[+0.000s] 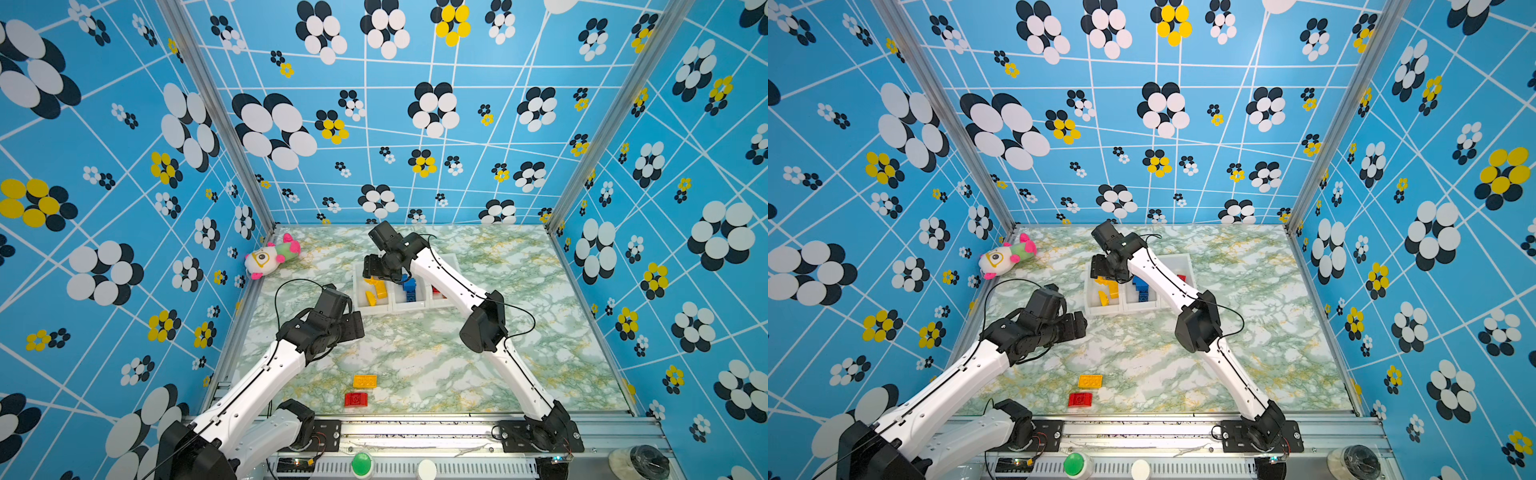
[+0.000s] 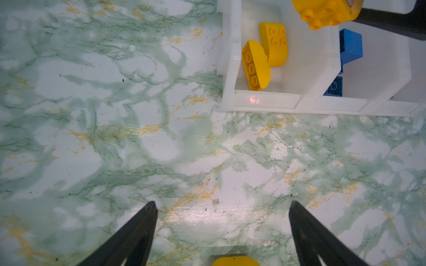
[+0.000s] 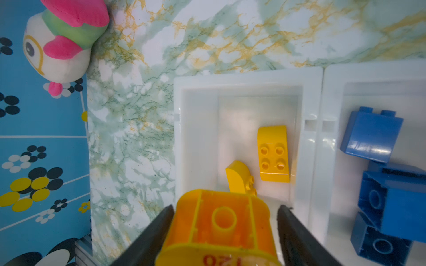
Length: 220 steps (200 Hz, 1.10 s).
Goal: Sort the legos into containers by color
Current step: 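Lower the yellow brick into the yellow compartment with the right gripper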
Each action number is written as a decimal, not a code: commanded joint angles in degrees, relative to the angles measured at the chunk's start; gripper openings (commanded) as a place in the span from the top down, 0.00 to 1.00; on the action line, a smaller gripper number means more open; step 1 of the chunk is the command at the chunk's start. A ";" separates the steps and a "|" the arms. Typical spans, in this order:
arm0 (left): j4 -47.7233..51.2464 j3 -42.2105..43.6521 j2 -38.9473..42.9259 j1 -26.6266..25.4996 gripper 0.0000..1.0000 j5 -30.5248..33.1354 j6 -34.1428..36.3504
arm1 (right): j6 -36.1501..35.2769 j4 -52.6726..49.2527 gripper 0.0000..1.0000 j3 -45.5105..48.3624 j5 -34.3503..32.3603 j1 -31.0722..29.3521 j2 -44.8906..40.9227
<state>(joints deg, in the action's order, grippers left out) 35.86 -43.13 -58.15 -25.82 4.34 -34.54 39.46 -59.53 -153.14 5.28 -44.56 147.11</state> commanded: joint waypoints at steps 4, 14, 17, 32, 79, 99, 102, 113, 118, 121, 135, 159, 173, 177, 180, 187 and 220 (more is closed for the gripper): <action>1.41 -0.72 0.99 0.60 0.09 0.26 0.02 | -0.26 -1.11 0.08 -0.90 -1.57 -1.09 0.33; 1.26 -0.64 1.00 0.60 0.09 0.24 0.00 | -0.34 -1.41 0.01 -0.85 -1.84 -1.29 0.63; 1.24 -0.57 1.00 0.60 0.09 0.25 0.06 | -0.35 -1.54 0.01 -0.84 -1.92 -1.40 0.71; 0.79 -0.37 0.72 0.60 0.09 0.22 -0.01 | -0.39 -1.95 0.01 -0.87 -2.02 -1.74 1.28; -3.07 -0.94 -2.50 0.58 0.09 0.70 -0.56 | 0.97 1.74 0.06 3.96 -2.91 -2.46 -1.37; -4.36 -1.12 -3.64 0.60 0.09 1.06 -1.11 | 2.56 4.11 0.08 6.36 -2.97 -2.47 -2.70; -4.51 -1.08 -3.73 0.53 0.09 1.18 -1.06 | 2.81 4.26 0.08 6.42 -2.73 -2.47 -2.70; -5.06 -1.14 -4.11 0.64 0.09 1.76 -1.18 | 3.93 4.66 0.08 6.44 -2.08 -2.36 -2.70; -5.38 -1.14 -4.16 0.69 0.09 1.96 -1.17 | 4.44 5.04 0.08 6.64 -1.75 -2.44 -2.77; -5.52 -1.20 -4.22 0.67 0.09 2.05 -1.16 | 4.77 5.23 0.08 6.83 -1.56 -2.46 -2.83; -5.91 -1.58 -4.59 0.77 0.09 2.42 -1.12 | 5.87 6.46 0.10 7.63 -1.25 -2.37 -3.13; -6.48 -1.60 -4.78 0.86 0.10 3.00 -1.30 | 7.96 8.16 0.06 8.15 -0.20 -2.38 -2.87; -6.50 -1.36 -4.78 0.93 0.10 3.13 -1.46 | 9.23 8.79 0.04 7.94 0.92 -2.38 -1.80; -6.50 -1.27 -4.58 1.02 0.09 3.21 -1.46 | 9.52 8.79 0.03 7.82 1.06 -2.32 -1.39; -6.50 -1.20 -4.53 0.99 0.10 3.26 -1.53 | 9.69 8.77 0.03 7.76 0.97 -2.37 -1.21; -6.38 -0.99 -4.19 1.12 0.09 3.39 -1.52 | 10.00 8.61 0.02 7.85 0.64 -2.46 -0.66; -6.24 0.31 -2.77 1.57 0.10 3.31 -2.09 | 10.16 4.80 0.01 4.98 0.03 -2.37 4.38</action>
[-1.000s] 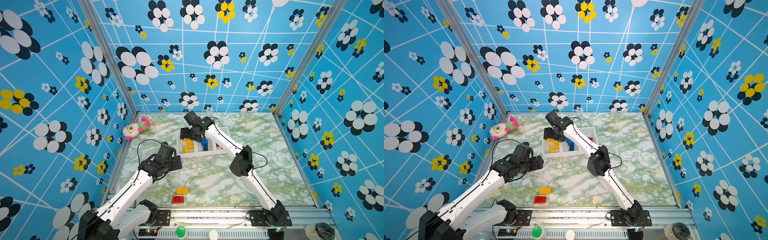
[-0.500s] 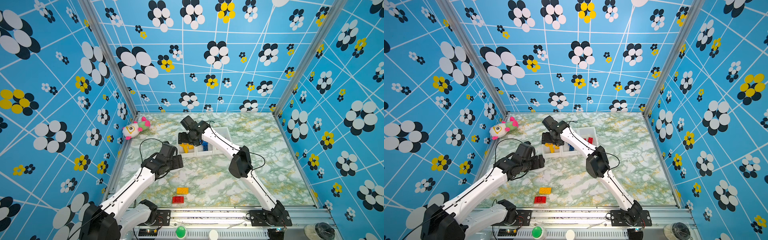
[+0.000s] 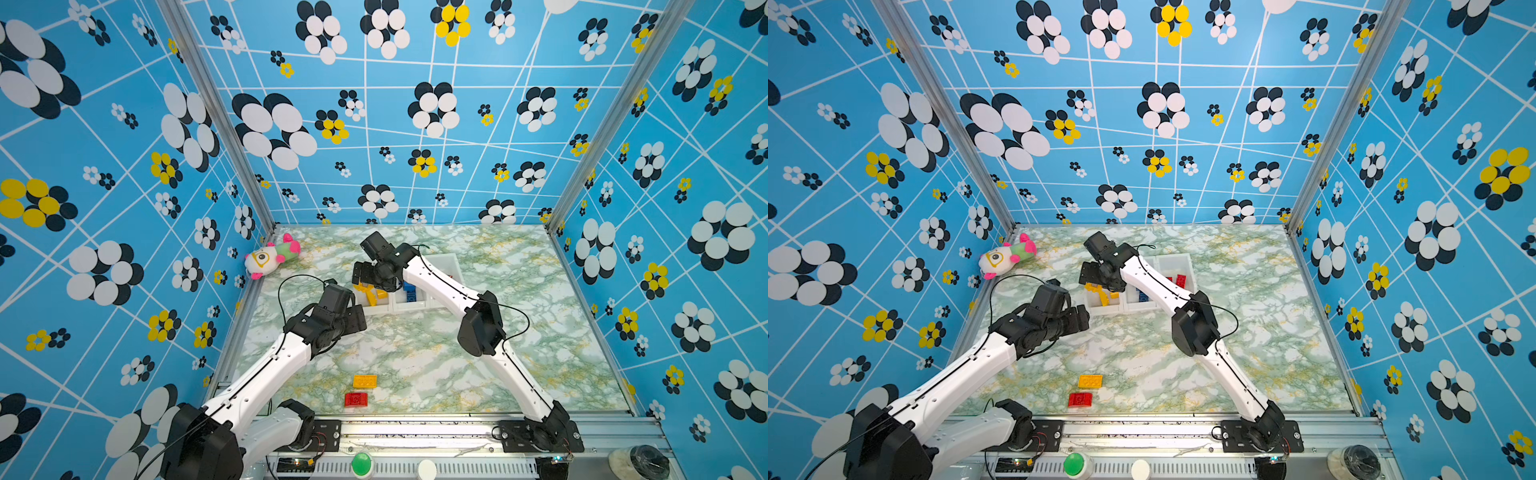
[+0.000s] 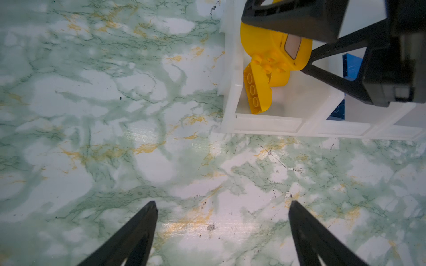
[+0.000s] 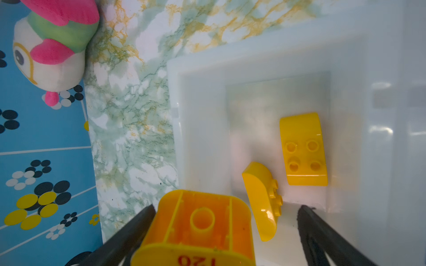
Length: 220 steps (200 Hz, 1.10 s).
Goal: Sort the legos into containers by color
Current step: 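Lower the yellow brick into the yellow compartment with the right gripper, then open the right gripper to release the yellow brick in the compartment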
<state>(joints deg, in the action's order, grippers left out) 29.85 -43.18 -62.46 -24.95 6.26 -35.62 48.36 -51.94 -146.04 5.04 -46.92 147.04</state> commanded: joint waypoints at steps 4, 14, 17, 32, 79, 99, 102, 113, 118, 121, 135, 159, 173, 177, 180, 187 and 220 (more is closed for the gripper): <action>-0.15 0.46 1.70 0.77 0.10 1.32 -1.10 | 1.07 -3.41 0.01 -2.72 0.42 -0.02 5.04; 0.03 0.76 2.01 0.87 0.10 1.27 -1.07 | 0.73 -4.52 0.01 -3.24 0.51 -0.10 5.79; 0.11 0.85 2.07 0.87 0.10 1.29 -1.14 | 0.72 -4.59 0.01 -3.09 0.46 -0.11 5.74; 0.30 1.24 2.66 1.04 0.10 1.38 -1.20 | 0.21 -4.52 0.01 -2.48 -0.26 -0.19 5.33; 0.14 1.69 3.04 1.64 0.10 1.07 -1.28 | -1.20 -0.26 0.01 -0.67 -1.15 -0.26 1.78; 0.30 1.52 3.20 1.74 0.10 1.03 -1.31 | -1.25 1.40 0.01 0.75 -2.19 -0.32 -0.22; 0.30 1.52 3.22 1.71 0.10 1.03 -1.37 | -1.29 1.41 0.01 0.80 -2.36 -0.32 -0.41; 0.41 1.49 3.34 1.74 0.10 1.14 -1.39 | -1.46 1.32 0.01 0.70 -2.87 -0.24 -1.10; 0.52 1.47 3.39 1.75 0.10 1.13 -1.35 | -1.57 1.17 0.01 0.74 -3.00 -0.32 -1.38; 0.48 1.53 3.44 1.72 0.10 1.13 -1.35 | -1.64 1.10 0.01 0.74 -3.09 -0.28 -1.54; 0.65 1.61 3.48 1.79 0.10 1.12 -1.35 | -1.82 -0.20 0.01 0.33 -3.91 -0.31 -2.21; 0.50 1.76 3.39 1.83 0.10 1.03 -1.46 | -2.47 -1.97 0.01 0.43 -5.27 -0.32 -3.87; 0.31 1.85 3.20 1.80 0.10 0.79 -1.65 | -2.65 -2.02 0.01 1.19 -5.63 -0.35 -5.10; 0.26 1.87 3.22 1.79 0.10 0.73 -1.57 | -2.66 -2.09 0.01 1.36 -5.67 -0.40 -5.37; 0.22 1.95 3.17 1.80 0.10 0.69 -1.64 | -2.66 -2.11 0.01 1.42 -5.73 -0.35 -5.59; 0.21 2.00 3.13 1.81 0.10 0.53 -1.72 | -2.78 -2.16 0.01 1.54 -5.74 -0.44 -6.02; 1.19 2.88 3.72 1.62 0.10 -0.65 -2.00 | -3.00 -2.94 0.02 1.71 -5.26 -0.46 -7.80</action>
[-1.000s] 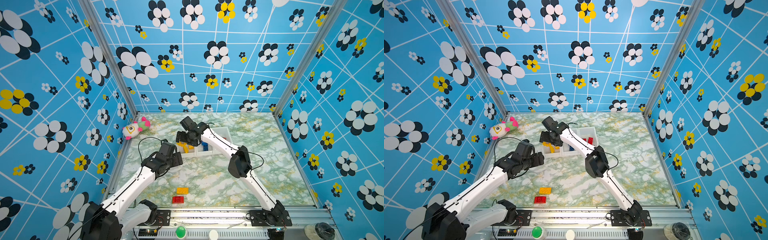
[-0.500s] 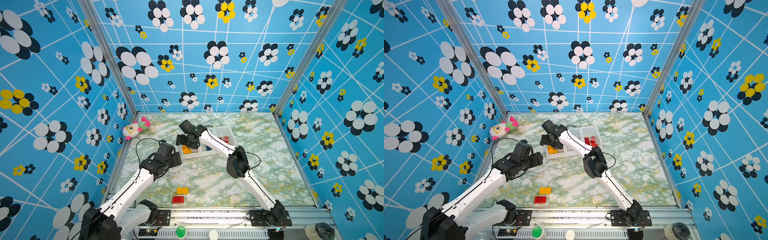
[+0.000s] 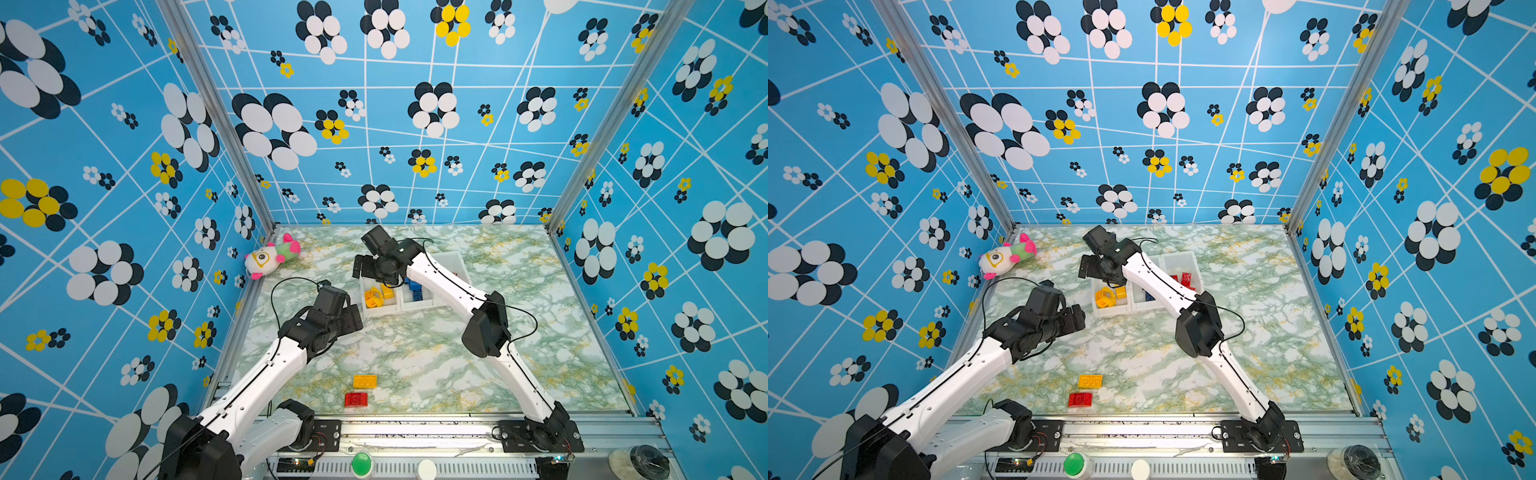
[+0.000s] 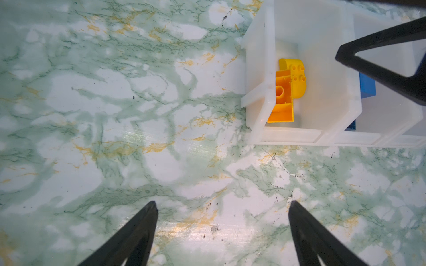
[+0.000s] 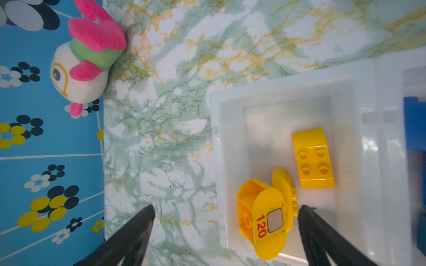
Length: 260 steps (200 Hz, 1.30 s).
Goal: Sort the legos into containers by color
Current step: 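Open the right gripper to release the yellow brick in the compartment, then close the left gripper on the stacked yellow brick while the right draws back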
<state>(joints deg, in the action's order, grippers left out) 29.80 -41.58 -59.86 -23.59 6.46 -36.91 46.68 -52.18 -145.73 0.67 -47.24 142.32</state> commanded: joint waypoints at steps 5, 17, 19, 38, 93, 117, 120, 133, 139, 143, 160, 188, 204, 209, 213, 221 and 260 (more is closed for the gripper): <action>1.58 1.39 1.29 0.26 0.10 -1.18 -0.81 | -1.40 -3.13 0.02 1.33 -0.76 -0.13 -3.38; 2.87 1.59 1.74 -0.17 0.10 -1.75 -0.86 | -1.82 -3.75 0.02 1.85 -0.35 -0.17 -4.07; 3.15 1.59 1.87 -0.28 0.11 -1.79 -0.88 | -1.89 -3.88 0.02 1.96 -0.22 -0.18 -4.27; 5.85 1.85 2.99 -1.55 0.11 -1.89 -1.21 | -2.42 -3.20 0.03 5.55 0.65 -0.22 -6.56; 12.64 3.55 5.84 -8.56 0.11 -2.50 -5.28 | -2.80 4.62 0.03 25.39 2.48 -0.28 -17.24; 14.33 4.52 5.49 -12.90 0.12 -2.35 -8.05 | -2.65 7.36 0.03 33.26 3.02 -0.22 -23.25; 14.58 4.64 5.46 -13.41 0.12 -2.29 -8.42 | -2.57 7.67 0.03 34.25 3.09 -0.22 -23.81; 15.47 5.03 5.14 -15.16 0.12 -2.38 -9.85 | -2.38 8.70 0.03 37.95 3.42 -0.22 -26.18; 15.72 5.11 4.95 -15.92 0.12 -2.49 -10.36 | -2.30 9.08 0.03 39.64 3.46 -0.22 -27.28; 15.96 5.34 4.86 -16.49 0.12 -2.57 -10.70 | -2.23 9.33 0.03 40.68 3.46 -0.22 -27.96; 16.51 5.80 4.10 -18.50 0.13 -3.16 -11.75 | -1.86 10.56 0.02 44.95 3.47 -0.14 -30.69; 17.21 6.74 2.55 -21.79 0.13 -3.61 -13.34 | -1.17 11.72 0.01 49.86 3.46 -0.04 -34.02; 16.66 7.58 2.00 -23.07 0.13 -3.78 -14.22 | -0.76 12.10 0.01 51.61 3.46 0.08 -35.36; 16.34 7.85 1.89 -23.40 0.14 -3.80 -14.53 | -0.75 12.17 0.01 52.00 3.39 0.06 -35.63; 16.07 8.10 1.76 -23.63 0.14 -3.89 -14.66 | -0.69 12.19 0.01 52.23 3.39 0.09 -35.85; 15.37 8.37 1.63 -24.22 0.15 -3.98 -14.78 | -0.71 12.14 0.01 52.67 3.38 0.13 -36.21; 15.73 7.52 -0.89 -27.17 0.17 -2.99 -14.42 | -1.05 11.56 0.01 53.03 3.33 0.40 -36.98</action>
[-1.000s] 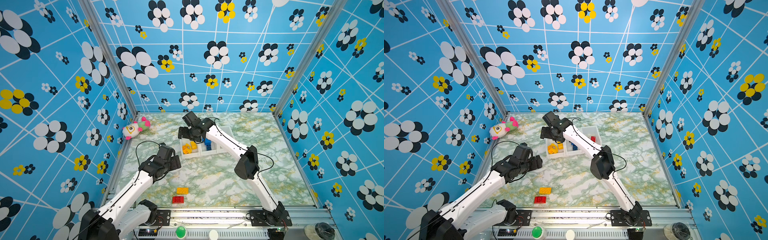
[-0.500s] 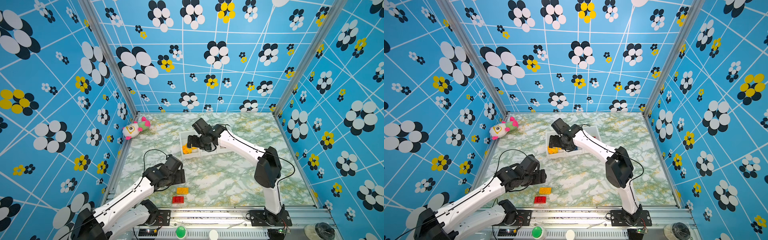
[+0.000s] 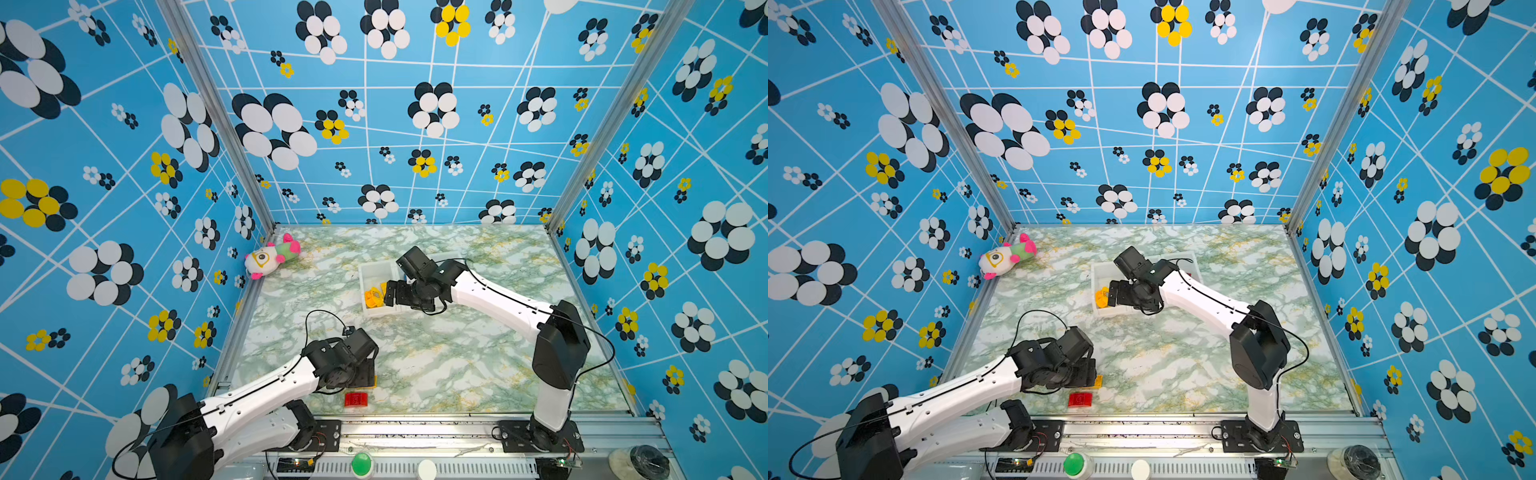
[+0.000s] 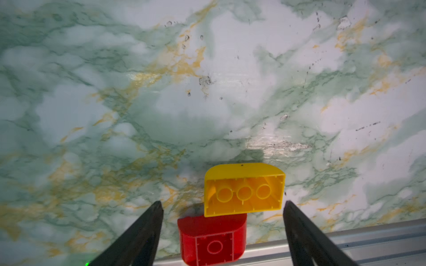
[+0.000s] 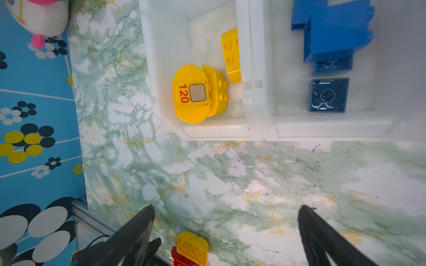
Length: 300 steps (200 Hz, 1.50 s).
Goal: Sort the legos into containers by color
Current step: 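Close the left gripper on the stacked yellow brick while the right draws back, then lift the yellow brick off the red brick with the left gripper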
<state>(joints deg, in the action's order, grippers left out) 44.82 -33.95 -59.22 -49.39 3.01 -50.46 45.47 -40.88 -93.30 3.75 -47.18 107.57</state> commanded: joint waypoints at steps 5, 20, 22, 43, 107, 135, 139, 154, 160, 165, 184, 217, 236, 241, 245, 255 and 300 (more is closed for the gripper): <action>0.70 -0.18 -1.91 -1.72 0.17 0.40 -0.92 | 0.11 0.19 0.01 0.56 0.21 0.41 -2.27; 0.61 -0.80 -3.26 -2.67 0.16 0.53 -1.00 | -0.04 0.01 0.01 0.35 0.12 0.51 -2.27; 0.58 -0.84 -3.42 -2.87 0.16 0.62 -1.04 | -0.04 -0.03 0.01 0.36 0.05 0.55 -2.27; 0.80 -1.66 -5.71 -3.41 0.14 1.06 -1.22 | 0.15 -0.10 0.01 0.30 -0.10 0.67 -2.45; 0.75 -5.25 -10.27 -5.42 0.12 2.22 -0.18 | 0.14 -0.43 0.01 0.75 -0.59 0.96 -3.12; 1.08 -5.68 -8.45 -5.80 0.12 2.54 0.20 | 0.14 -0.49 0.01 1.18 -0.76 1.29 -3.73; 1.00 -5.72 -8.50 -5.79 0.13 2.47 0.31 | 0.16 -0.43 0.01 1.19 -0.76 1.38 -3.76; 0.53 -5.98 -9.93 -5.81 0.12 1.81 0.70 | 0.23 -0.29 0.01 1.14 -0.67 1.54 -3.81; 0.58 -6.25 -11.01 -5.82 0.12 1.58 0.84 | 0.21 -0.27 0.01 1.18 -0.67 1.67 -3.84; 0.69 -6.50 -11.79 -5.79 0.12 1.45 0.96 | 0.16 -0.25 0.01 1.15 -0.65 1.68 -3.84; 0.84 -7.56 -14.21 -5.80 0.12 1.47 1.58 | 0.13 -0.17 0.01 1.16 -0.67 1.94 -4.09; 1.20 -9.10 -17.70 -5.81 0.11 1.43 2.29 | 0.22 -0.01 0.01 3.74 -0.58 2.36 -4.65; 1.22 -9.44 -19.33 -5.81 0.11 1.05 2.47 | 0.25 0.16 0.01 4.32 -0.57 2.61 -5.08; 1.20 -9.50 -19.71 -5.81 0.11 0.95 2.55 | 0.23 0.32 0.01 4.51 -0.50 2.71 -5.13; 1.19 -9.59 -20.08 -5.81 0.11 0.80 2.63 | 0.24 0.31 0.01 4.59 -0.45 2.75 -5.10; 1.32 -9.81 -20.78 -5.81 0.11 0.57 2.69 | 0.32 0.43 0.01 4.77 -0.41 2.79 -5.25; 0.91 -9.90 -22.47 -5.72 0.12 -0.33 2.64 | 0.41 0.76 0.01 5.15 -0.19 3.07 -5.26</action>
<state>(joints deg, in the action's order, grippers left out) 44.82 -42.50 -80.88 -54.83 3.44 -48.42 45.47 -39.99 -89.25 3.57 -44.47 104.29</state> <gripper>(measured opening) 0.882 0.992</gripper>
